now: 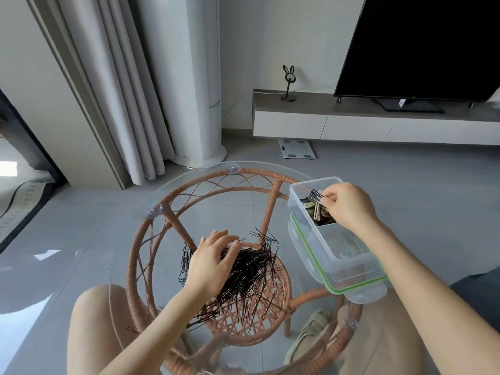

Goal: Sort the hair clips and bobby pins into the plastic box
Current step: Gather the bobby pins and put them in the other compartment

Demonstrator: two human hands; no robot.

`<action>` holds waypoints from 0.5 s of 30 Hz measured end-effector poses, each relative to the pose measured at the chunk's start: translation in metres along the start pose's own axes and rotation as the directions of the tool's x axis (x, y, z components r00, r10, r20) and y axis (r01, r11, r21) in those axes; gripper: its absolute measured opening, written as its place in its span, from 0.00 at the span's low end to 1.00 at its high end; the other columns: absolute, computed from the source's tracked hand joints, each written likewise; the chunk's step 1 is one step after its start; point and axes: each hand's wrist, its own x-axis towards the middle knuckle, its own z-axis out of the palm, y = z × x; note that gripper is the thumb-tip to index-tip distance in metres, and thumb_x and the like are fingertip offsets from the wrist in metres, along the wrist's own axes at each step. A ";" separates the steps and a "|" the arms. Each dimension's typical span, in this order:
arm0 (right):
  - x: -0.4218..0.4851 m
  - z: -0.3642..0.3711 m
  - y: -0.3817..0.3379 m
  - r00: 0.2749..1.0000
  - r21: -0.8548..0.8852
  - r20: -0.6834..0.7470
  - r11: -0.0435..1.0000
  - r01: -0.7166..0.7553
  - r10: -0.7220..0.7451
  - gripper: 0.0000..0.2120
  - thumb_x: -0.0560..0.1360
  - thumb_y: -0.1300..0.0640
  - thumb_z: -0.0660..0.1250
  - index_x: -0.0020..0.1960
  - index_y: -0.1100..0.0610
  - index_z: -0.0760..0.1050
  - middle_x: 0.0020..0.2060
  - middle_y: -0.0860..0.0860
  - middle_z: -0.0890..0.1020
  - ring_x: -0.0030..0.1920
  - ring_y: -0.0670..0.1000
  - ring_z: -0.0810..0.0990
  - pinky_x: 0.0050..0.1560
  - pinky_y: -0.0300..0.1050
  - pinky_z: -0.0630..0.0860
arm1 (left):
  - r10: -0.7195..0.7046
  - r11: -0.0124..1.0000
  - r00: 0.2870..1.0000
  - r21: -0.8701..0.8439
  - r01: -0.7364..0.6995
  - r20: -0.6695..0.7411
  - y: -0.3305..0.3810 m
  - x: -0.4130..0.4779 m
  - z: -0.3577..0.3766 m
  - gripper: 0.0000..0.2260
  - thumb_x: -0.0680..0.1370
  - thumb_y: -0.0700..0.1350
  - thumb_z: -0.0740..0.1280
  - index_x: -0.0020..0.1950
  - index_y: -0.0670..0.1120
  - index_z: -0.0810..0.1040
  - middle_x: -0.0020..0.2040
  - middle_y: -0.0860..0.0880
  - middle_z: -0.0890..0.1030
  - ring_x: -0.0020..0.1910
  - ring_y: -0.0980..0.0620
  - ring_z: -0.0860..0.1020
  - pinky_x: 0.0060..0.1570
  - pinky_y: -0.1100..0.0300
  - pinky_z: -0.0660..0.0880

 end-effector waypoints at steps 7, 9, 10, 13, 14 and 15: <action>-0.059 0.018 -0.023 0.943 0.394 -0.135 0.857 0.333 -0.304 0.13 0.78 0.56 0.60 0.58 0.59 0.77 0.53 0.50 0.80 0.53 0.49 0.78 0.56 0.42 0.73 | 0.047 0.988 0.998 0.147 -0.051 0.033 -0.029 -0.037 -0.019 0.37 0.65 0.76 0.46 0.72 0.64 0.55 0.77 0.54 0.54 0.77 0.52 0.46 0.75 0.47 0.42; -0.091 0.042 -0.035 0.915 0.441 0.015 0.824 0.357 -0.404 0.19 0.78 0.50 0.56 0.66 0.57 0.70 0.61 0.45 0.74 0.63 0.43 0.70 0.65 0.34 0.63 | 0.104 0.960 0.991 0.251 -0.123 0.086 -0.039 -0.056 -0.013 0.43 0.61 0.80 0.48 0.73 0.65 0.45 0.77 0.52 0.49 0.77 0.49 0.42 0.73 0.44 0.42; -0.096 0.060 -0.035 0.904 0.415 0.073 0.837 0.357 -0.422 0.21 0.79 0.48 0.54 0.69 0.56 0.66 0.66 0.46 0.70 0.67 0.42 0.65 0.68 0.34 0.57 | 0.130 0.935 0.986 0.319 -0.157 0.103 -0.043 -0.064 -0.008 0.46 0.59 0.81 0.49 0.73 0.65 0.44 0.77 0.49 0.49 0.76 0.46 0.44 0.72 0.42 0.43; -0.089 0.101 -0.034 0.938 0.344 0.185 0.914 0.217 -0.292 0.25 0.80 0.48 0.52 0.74 0.57 0.54 0.75 0.52 0.57 0.75 0.49 0.52 0.73 0.40 0.47 | 0.154 0.861 0.981 0.470 -0.192 0.118 -0.045 -0.070 0.004 0.51 0.58 0.81 0.51 0.75 0.57 0.50 0.75 0.41 0.60 0.74 0.37 0.56 0.68 0.36 0.52; -0.085 0.111 -0.036 0.947 0.322 0.187 0.927 0.193 -0.262 0.26 0.80 0.48 0.51 0.74 0.57 0.53 0.75 0.53 0.55 0.75 0.50 0.50 0.73 0.42 0.46 | 0.143 0.860 0.984 0.477 -0.179 0.111 -0.043 -0.067 0.007 0.51 0.58 0.81 0.51 0.75 0.57 0.50 0.75 0.41 0.59 0.74 0.36 0.55 0.67 0.36 0.51; -0.083 0.119 -0.039 0.952 0.306 0.173 0.933 0.192 -0.252 0.26 0.80 0.48 0.50 0.74 0.58 0.52 0.75 0.54 0.55 0.75 0.51 0.50 0.73 0.43 0.44 | 0.134 0.867 0.986 0.470 -0.164 0.097 -0.041 -0.063 0.009 0.51 0.58 0.81 0.51 0.75 0.57 0.47 0.76 0.41 0.56 0.74 0.37 0.52 0.68 0.37 0.48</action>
